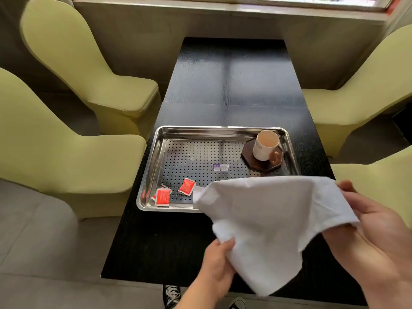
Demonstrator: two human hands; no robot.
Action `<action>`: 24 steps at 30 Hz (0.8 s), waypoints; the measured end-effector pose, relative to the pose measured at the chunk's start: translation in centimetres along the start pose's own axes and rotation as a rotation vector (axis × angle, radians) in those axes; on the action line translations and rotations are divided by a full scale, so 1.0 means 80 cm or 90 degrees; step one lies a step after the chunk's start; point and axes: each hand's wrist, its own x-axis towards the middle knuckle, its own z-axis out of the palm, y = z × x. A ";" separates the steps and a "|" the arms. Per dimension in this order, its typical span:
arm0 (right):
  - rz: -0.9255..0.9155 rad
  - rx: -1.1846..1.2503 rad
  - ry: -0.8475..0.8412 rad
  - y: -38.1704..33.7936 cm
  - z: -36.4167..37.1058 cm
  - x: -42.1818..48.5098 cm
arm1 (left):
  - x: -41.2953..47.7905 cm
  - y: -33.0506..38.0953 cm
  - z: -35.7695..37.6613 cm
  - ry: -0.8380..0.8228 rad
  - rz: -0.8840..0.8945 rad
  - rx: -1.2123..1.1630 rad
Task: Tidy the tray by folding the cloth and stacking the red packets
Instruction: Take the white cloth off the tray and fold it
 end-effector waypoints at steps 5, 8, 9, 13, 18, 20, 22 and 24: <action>-0.135 -0.280 0.137 0.020 -0.091 0.030 | -0.052 0.048 -0.097 0.273 0.199 0.242; -0.075 -0.336 0.268 0.069 -0.142 0.064 | -0.066 0.070 -0.160 0.392 0.261 0.435; -0.049 -0.373 0.306 0.086 -0.156 0.076 | -0.067 0.074 -0.175 0.390 0.253 0.458; -0.032 -0.557 0.341 0.137 -0.205 0.115 | -0.050 0.087 -0.207 0.393 0.182 0.575; -0.042 -0.755 0.304 0.162 -0.231 0.148 | -0.012 0.108 -0.207 0.489 0.164 0.657; -0.008 -0.798 0.259 0.166 -0.236 0.156 | 0.001 0.119 -0.202 0.522 0.189 0.640; 0.041 -0.868 0.171 0.166 -0.239 0.160 | 0.012 0.126 -0.196 0.539 0.171 0.649; 0.058 -1.000 0.106 0.163 -0.237 0.160 | 0.016 0.127 -0.187 0.538 0.128 0.697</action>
